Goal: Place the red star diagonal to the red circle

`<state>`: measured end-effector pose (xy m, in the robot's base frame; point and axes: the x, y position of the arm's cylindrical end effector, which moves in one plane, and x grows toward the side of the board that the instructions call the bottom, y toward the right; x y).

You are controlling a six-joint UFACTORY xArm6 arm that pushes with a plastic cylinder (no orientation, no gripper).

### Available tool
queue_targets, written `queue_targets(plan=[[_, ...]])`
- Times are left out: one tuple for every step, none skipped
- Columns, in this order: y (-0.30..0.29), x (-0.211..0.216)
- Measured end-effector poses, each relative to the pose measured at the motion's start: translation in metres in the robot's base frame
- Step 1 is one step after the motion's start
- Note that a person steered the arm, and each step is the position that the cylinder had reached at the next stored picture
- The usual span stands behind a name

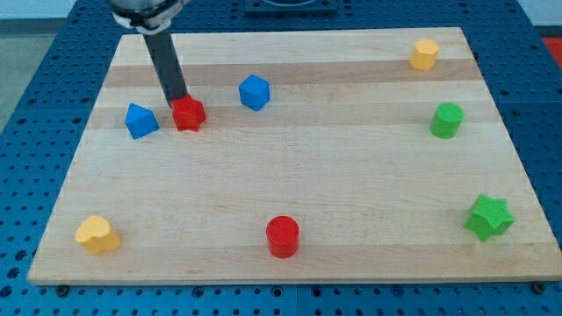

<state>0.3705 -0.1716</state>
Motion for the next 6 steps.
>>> queue_targets(plan=[[0.000,0.010],[0.000,0.013],[0.000,0.034],[0.000,0.043],[0.000,0.043],[0.002,0.027]])
